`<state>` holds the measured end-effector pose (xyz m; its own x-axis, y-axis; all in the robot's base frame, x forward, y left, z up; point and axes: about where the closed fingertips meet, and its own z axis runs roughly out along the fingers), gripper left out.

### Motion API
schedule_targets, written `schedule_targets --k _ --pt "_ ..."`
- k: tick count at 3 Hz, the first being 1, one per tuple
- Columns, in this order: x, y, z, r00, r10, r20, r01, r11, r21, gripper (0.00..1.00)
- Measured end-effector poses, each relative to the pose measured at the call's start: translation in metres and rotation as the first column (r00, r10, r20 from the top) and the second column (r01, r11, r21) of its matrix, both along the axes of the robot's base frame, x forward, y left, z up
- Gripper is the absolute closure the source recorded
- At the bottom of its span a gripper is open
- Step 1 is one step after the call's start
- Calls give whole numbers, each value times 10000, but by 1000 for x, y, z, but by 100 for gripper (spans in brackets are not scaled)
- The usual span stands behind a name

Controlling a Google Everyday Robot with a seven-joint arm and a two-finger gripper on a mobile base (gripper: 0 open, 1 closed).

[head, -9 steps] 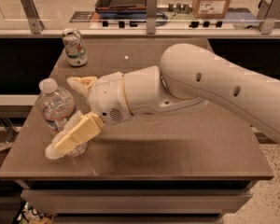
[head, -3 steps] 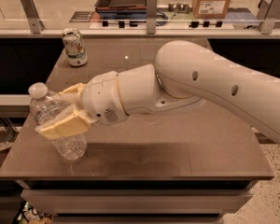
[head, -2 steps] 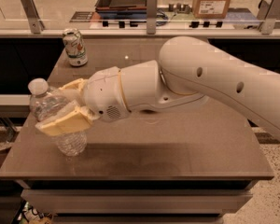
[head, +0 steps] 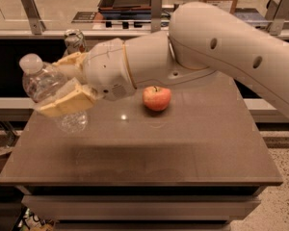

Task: Pick water bottle

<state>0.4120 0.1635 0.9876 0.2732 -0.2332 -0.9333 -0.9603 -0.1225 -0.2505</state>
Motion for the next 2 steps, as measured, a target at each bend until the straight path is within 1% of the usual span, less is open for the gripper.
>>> schedule_targets --k 1,2 --pt "4 4 26 9960 197 870 -196 9998 -14 100" --pt "5 7 45 9877 315 1528 -309 9995 -62 100"
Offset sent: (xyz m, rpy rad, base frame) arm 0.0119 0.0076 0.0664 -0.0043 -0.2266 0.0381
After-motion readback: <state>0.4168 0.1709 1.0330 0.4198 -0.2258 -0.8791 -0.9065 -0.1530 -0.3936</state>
